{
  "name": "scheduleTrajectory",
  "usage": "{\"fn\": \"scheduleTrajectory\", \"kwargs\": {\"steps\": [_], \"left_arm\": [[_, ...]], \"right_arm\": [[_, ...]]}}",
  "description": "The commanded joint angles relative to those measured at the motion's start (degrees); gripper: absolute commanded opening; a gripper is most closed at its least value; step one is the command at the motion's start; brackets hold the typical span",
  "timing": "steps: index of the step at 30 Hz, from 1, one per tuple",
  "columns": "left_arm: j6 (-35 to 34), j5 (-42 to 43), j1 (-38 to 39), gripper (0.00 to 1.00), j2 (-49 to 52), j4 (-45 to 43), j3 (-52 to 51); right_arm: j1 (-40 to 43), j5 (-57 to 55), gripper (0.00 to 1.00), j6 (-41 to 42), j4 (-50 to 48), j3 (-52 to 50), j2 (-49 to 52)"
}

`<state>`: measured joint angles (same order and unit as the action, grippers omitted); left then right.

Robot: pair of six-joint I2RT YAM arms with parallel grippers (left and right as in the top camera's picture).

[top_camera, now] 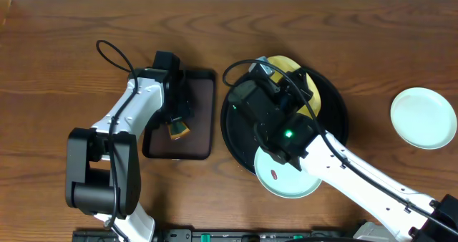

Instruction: Clean dirty plates on tray and stack at the side

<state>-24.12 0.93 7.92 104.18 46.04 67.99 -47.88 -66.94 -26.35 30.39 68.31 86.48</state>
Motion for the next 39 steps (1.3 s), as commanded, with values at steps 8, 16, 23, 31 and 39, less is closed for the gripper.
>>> {"fn": "scheduleTrajectory", "kwargs": {"steps": [8,16,23,31,39], "left_arm": [[0.11,-0.31,-0.2,0.81,-0.46,0.11,-0.39],[0.11,-0.31,-0.2,0.81,-0.46,0.11,-0.39],[0.11,-0.33,-0.2,0.81,-0.46,0.11,-0.39],[0.09,-0.31,-0.2,0.81,-0.46,-1.2,-0.39],[0.11,-0.31,-0.2,0.81,-0.46,-1.2,-0.39]], "right_arm": [[-0.28,-2.27,0.01,-0.57,-0.26,1.33,-1.42],[-0.26,-2.23,0.01,-0.5,-0.44,1.31,-1.42],[1.18,1.16,0.01,4.59,0.76,1.31,-1.4],[8.52,15.32,0.01,19.41,7.48,1.31,-1.4],[26.1,40.94,0.01,34.42,14.67,2.1,-2.64]]}}
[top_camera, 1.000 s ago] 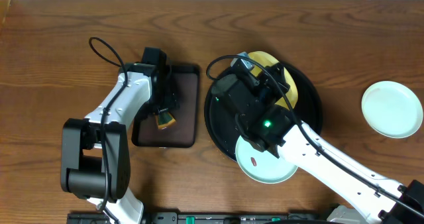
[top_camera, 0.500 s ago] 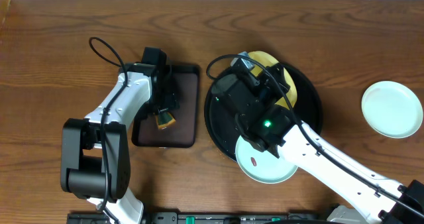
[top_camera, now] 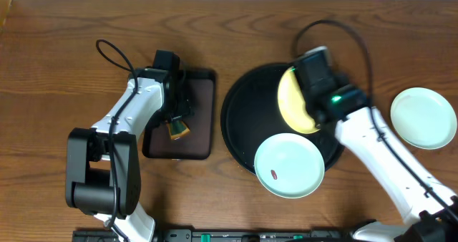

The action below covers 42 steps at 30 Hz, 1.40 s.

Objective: Clean dirty plates on tray and stack at the side
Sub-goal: 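Carry the yellow plate right and set it on the green plate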

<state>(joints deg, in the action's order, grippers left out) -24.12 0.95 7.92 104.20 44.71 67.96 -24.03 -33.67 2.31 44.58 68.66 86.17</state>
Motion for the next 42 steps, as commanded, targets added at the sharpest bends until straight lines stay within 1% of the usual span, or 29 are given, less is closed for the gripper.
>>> {"fn": "scheduleTrajectory", "kwargs": {"steps": [1,5,8,11,12,13,16,17,18,21,23,25,27,32,35,36,37,38,39,41,42], "left_arm": [[0.09,-0.33,-0.2,0.81,-0.48,0.13,-0.37],[0.09,-0.33,-0.2,0.81,-0.48,0.13,-0.37],[0.09,-0.33,-0.2,0.81,-0.48,0.13,-0.37],[0.11,-0.33,-0.2,0.81,-0.48,0.13,-0.37],[0.09,-0.35,-0.2,0.81,-0.48,0.13,-0.37],[0.09,-0.35,-0.2,0.81,-0.48,0.13,-0.37],[0.09,-0.33,-0.2,0.81,-0.48,0.13,-0.37],[0.11,-0.33,-0.2,0.81,-0.48,0.13,-0.37],[0.11,-0.33,-0.2,0.81,-0.48,0.13,-0.37],[0.11,-0.33,-0.2,0.81,-0.48,0.13,-0.37],[0.11,-0.33,-0.2,0.81,-0.48,0.13,-0.37],[0.09,-0.33,-0.2,0.81,-0.48,0.13,-0.37],[0.09,-0.33,-0.2,0.81,-0.48,0.13,-0.37],[0.11,-0.35,-0.2,0.81,-0.48,0.13,-0.37],[0.11,-0.33,-0.2,0.81,-0.48,0.13,-0.37],[0.09,-0.33,-0.2,0.81,-0.48,0.13,-0.37],[0.11,-0.33,-0.2,0.81,-0.48,0.13,-0.37],[0.11,-0.33,-0.2,0.81,-0.48,0.13,-0.37],[0.11,-0.33,-0.2,0.81,-0.48,0.13,-0.37],[0.11,-0.33,-0.2,0.81,-0.48,0.13,-0.37],[0.11,-0.35,-0.2,0.81,-0.48,0.13,-0.37]], "right_arm": [[2.73,7.63,0.01,5.14,0.5,1.77,-3.19],[6.19,11.41,0.01,7.37,1.25,1.77,-5.2],[14.27,21.75,0.01,10.58,1.73,1.77,-5.29],[24.68,32.92,0.01,12.04,1.81,1.77,-5.27],[26.75,34.82,0.01,12.13,1.84,1.77,-5.27],[32.13,39.47,0.01,12.26,1.88,1.77,-5.27],[41.44,45.88,0.01,12.28,2.16,1.77,-5.16],[43.52,46.77,0.01,12.28,2.32,1.77,-5.14],[47.98,47.47,0.01,12.31,2.71,1.77,-4.83],[54.16,47.47,0.01,12.31,3.28,1.77,-3.69],[60.0,47.41,0.01,13.25,3.67,1.75,-1.75],[66.88,47.43,0.01,16.06,3.08,1.75,1.75],[70.82,47.21,0.01,16.72,2.34,1.75,4.52],[77.64,47.28,0.01,18.51,-0.24,1.75,12.52],[78.6,47.93,0.01,16.79,-0.22,1.75,15.19],[78.4,48.13,0.09,16.02,-0.07,1.75,15.56],[78.01,48.15,0.37,16.11,0.0,1.75,15.58],[77.68,48.43,0.54,16.81,0.02,1.77,15.26],[77.61,49.22,0.59,17.49,0.15,1.77,14.86],[77.61,54.31,0.64,17.53,0.15,1.77,13.03],[77.61,56.87,0.64,17.55,-0.04,1.77,11.89]]}}
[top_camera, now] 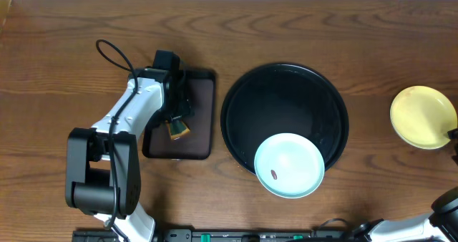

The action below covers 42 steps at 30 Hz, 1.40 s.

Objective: Clean dirty plates on tray and stack at the side
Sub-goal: 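Carry the yellow plate right and set it on the green plate, then move the right gripper to the pale green plate and grasp its rim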

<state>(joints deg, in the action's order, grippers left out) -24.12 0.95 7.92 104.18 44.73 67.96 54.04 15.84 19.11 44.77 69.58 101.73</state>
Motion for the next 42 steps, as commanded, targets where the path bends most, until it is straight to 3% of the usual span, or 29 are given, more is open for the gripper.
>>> {"fn": "scheduleTrajectory", "kwargs": {"steps": [1,5,7,12,16,19,22,25,32,34,35,37,42], "left_arm": [[0.11,-0.35,-0.2,0.81,-0.46,0.11,-0.37],[0.09,-0.33,-0.2,0.81,-0.46,0.11,-0.37],[0.11,-0.33,-0.2,0.81,-0.46,0.11,-0.37],[0.11,-0.33,-0.2,0.81,-0.46,0.11,-0.37],[0.09,-0.33,-0.2,0.81,-0.46,0.11,-0.37],[0.09,-0.33,-0.2,0.81,-0.46,0.11,-0.37],[0.11,-0.35,-0.2,0.81,-0.46,0.11,-0.37],[0.09,-0.33,-0.2,0.81,-0.46,0.11,-0.37],[0.11,-0.35,-0.2,0.81,-0.46,0.11,-0.37],[0.09,-0.33,-0.2,0.81,-0.46,0.11,-0.37],[0.09,-0.33,-0.2,0.81,-0.46,0.11,-0.37],[0.09,-0.33,-0.2,0.81,-0.46,0.11,-0.37],[0.11,-0.33,-0.2,0.81,-0.46,0.11,-0.37]], "right_arm": [[-0.66,12.35,0.68,0.55,-0.7,0.85,-5.86],[-5.55,23.54,0.7,-0.81,-1.33,0.85,-15.8],[-13.51,22.84,0.7,-3.19,0.15,0.85,-23.28],[-35.6,10.29,0.64,-4.63,10.38,0.83,-30.32],[-53.92,-3.13,0.62,-4.31,18.12,-0.35,-28.06],[-61.26,-5.99,0.56,-4.15,21.64,-2.67,-24.15],[-63.95,-6.01,0.47,-6.4,21.86,-6.16,-19.78],[-64.74,-8.35,0.49,-9.2,18.84,-10.95,-14.8],[-64.59,-4.9,0.41,-10.71,8.83,-17.14,-7.52],[-64.54,-4.81,0.34,-10.32,6.36,-18.91,-6.84],[-64.52,-4.85,0.16,-9.62,4.42,-19.5,-6.84],[-64.52,-4.9,0.01,-7.98,1.84,-19.43,-6.95],[-64.19,-6.91,0.01,-0.96,-4.76,-19.43,-6.95]]}}
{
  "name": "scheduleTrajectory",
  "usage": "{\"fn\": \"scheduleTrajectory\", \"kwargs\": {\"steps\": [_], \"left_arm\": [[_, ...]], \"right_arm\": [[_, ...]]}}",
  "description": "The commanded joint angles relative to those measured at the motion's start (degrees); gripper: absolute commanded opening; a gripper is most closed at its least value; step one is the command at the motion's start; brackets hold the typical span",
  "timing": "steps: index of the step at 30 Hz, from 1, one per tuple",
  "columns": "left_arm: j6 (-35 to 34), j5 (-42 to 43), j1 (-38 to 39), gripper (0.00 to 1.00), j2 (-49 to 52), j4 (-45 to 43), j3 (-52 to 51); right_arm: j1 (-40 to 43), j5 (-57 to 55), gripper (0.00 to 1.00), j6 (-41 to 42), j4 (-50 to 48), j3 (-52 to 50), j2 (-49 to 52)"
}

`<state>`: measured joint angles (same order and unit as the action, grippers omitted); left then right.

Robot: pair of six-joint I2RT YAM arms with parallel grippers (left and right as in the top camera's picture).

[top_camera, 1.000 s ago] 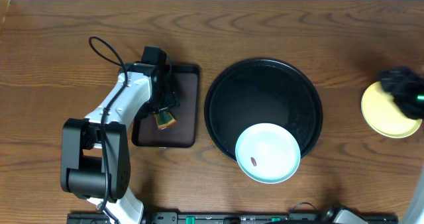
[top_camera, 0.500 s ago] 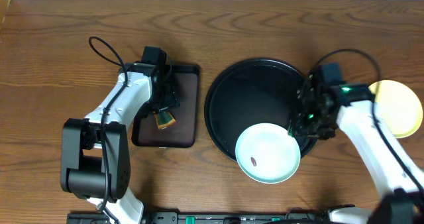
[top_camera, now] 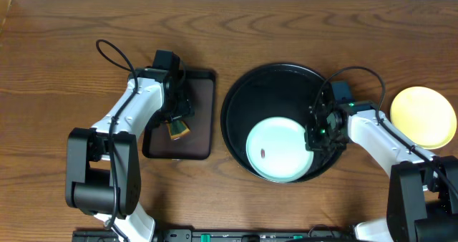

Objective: Clean dirty plates on tray and stack at the side
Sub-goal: 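Move the right gripper to the pale green plate and grasp its rim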

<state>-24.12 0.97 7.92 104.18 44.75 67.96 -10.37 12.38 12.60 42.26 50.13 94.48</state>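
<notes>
A pale green plate point(top_camera: 275, 145) with a small red smear point(top_camera: 263, 154) lies in the front part of the round black tray point(top_camera: 247, 92). My right gripper point(top_camera: 313, 137) is at the plate's right rim, and its fingers seem shut on the rim. A yellow plate point(top_camera: 424, 117) lies on the table at the far right, hiding whatever is beneath it. My left gripper point(top_camera: 176, 122) hangs over a brown rectangular tray point(top_camera: 200, 99), shut on a yellow-brown sponge point(top_camera: 177, 131).
The right arm's cable loops over the tray's right rim. The left arm's base stands at the front left, and the table's front edge is close below the tray.
The right arm was almost out of view at the far right and is now at the green plate's right rim. The plate sits further back and left, fully inside the tray.
The right gripper was at a yellow plate on the black tray while a green plate lay alone at the far right. Then it held the yellow plate over the tray's right side. Then the yellow plate lay on that far green plate. The left arm never moved.
</notes>
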Motion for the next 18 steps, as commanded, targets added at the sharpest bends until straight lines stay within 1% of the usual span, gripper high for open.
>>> {"fn": "scheduleTrajectory", "kwargs": {"steps": [1,5,13,18], "left_arm": [[0.09,-0.35,-0.2,0.81,-0.46,0.09,-0.37],[0.11,-0.37,-0.2,0.81,-0.46,0.09,-0.37],[0.04,0.02,-0.2,0.81,-0.46,0.11,-0.37],[-0.55,0.11,-0.13,0.82,-0.46,1.77,-0.37]], "right_arm": [[0.2,-4.9,0.01,6.34,-3.17,0.02,0.31],[0.2,-10.84,0.01,7.06,-6.38,0.02,0.31],[0.17,-12.11,0.01,5.6,-10.19,0.0,0.33],[0.2,-12.57,0.01,5.6,-10.14,0.0,0.33]]}}
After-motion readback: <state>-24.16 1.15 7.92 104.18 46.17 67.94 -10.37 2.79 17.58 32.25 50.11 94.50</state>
